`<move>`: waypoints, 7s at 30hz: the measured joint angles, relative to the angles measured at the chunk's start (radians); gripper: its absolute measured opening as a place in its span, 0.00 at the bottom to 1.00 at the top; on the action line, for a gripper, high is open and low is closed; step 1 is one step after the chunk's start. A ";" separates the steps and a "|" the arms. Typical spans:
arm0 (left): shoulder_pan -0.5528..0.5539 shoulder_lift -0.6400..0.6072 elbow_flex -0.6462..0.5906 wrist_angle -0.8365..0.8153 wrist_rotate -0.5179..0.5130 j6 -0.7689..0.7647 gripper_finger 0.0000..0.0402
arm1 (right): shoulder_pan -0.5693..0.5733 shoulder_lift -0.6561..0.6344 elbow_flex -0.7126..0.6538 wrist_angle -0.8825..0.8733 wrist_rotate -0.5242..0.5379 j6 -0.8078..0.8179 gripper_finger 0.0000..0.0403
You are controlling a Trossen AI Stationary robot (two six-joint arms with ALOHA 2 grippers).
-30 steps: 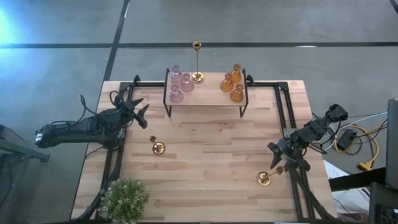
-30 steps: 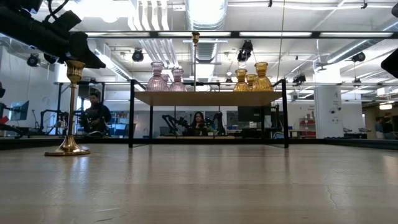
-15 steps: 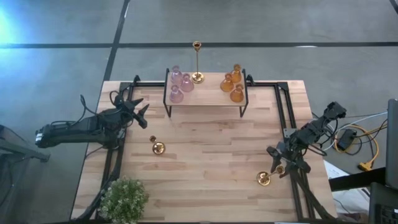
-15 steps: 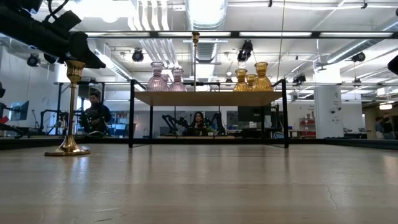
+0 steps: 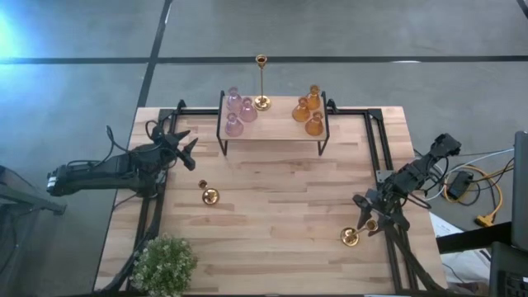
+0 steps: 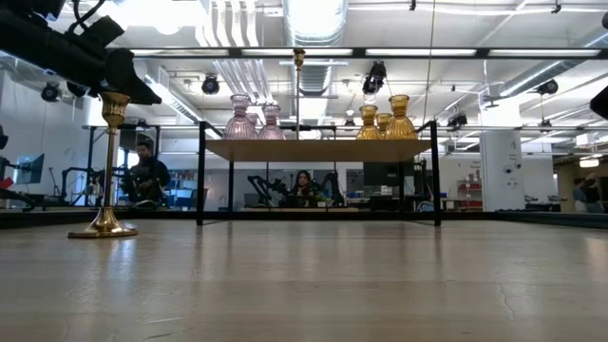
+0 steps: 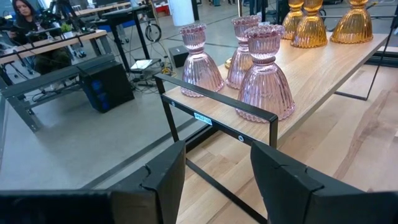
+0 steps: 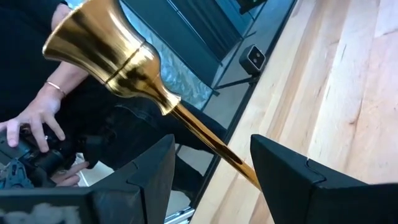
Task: Pick & Place candle stick holders
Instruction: Put the bottom golden metal candle holder on the shelf, then put the golden metal candle holder on the shelf
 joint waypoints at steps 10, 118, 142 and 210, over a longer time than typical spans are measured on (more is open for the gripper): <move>0.000 0.000 0.000 0.000 0.000 0.000 0.46 | 0.000 0.061 -0.010 0.099 0.002 0.000 0.44; 0.000 0.000 0.000 0.000 0.000 0.000 0.46 | -1.365 1.503 1.530 0.161 -0.043 -0.802 0.03; 0.000 0.000 0.000 0.000 0.000 0.000 0.46 | -1.403 1.513 1.216 0.389 -0.100 -0.759 0.03; 0.000 0.000 0.000 0.000 0.000 0.000 0.47 | -1.413 1.568 1.208 0.322 -0.099 -0.760 0.37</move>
